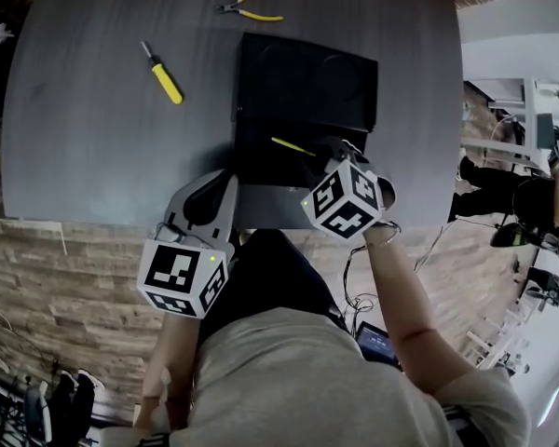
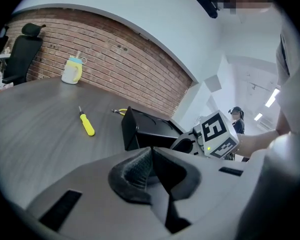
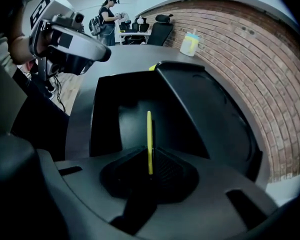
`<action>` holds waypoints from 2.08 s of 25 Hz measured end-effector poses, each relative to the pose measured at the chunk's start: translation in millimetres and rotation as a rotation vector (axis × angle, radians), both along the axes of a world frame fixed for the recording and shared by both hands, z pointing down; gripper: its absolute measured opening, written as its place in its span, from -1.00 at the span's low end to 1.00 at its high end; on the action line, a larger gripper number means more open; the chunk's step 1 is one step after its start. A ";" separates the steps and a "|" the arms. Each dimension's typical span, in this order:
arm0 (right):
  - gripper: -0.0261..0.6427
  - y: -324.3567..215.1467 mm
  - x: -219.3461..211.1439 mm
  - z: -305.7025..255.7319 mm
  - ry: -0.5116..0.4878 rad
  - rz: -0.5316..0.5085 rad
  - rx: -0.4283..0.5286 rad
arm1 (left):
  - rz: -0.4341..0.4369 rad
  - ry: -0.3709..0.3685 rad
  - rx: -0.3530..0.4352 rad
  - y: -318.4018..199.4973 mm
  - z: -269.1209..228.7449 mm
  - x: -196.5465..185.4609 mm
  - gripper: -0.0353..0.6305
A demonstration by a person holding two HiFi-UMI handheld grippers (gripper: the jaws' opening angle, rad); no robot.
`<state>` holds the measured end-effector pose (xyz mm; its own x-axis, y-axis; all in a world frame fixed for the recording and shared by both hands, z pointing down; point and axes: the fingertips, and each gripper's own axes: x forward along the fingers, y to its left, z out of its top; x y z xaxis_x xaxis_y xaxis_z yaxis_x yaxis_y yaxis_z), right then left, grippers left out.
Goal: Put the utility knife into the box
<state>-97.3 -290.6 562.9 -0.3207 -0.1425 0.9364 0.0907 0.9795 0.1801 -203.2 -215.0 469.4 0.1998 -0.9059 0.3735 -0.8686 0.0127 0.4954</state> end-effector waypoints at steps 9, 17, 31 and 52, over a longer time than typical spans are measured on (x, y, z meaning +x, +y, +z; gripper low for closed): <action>-0.71 5.1 1.9 3.0 0.012 0.003 -0.052 | 0.022 0.009 0.004 -1.4 1.8 11.3 -0.82; -0.59 7.0 2.6 -0.8 -0.008 -0.009 -0.066 | 0.025 -0.008 0.015 -2.1 -1.2 12.0 -0.82; -0.60 14.9 -4.7 -75.6 -0.305 0.119 -0.079 | 0.071 -0.096 0.055 -5.8 -26.0 26.2 -0.82; -0.90 25.0 22.2 -199.3 -0.861 0.367 -0.066 | 0.171 -0.238 0.195 -32.9 -93.6 60.1 -0.81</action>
<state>-75.1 -265.6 363.6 -0.8528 -0.3266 0.4075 -0.3641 0.9312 -0.0156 -143.1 -247.9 375.8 0.2829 -0.9257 0.2512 -0.9413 -0.2176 0.2580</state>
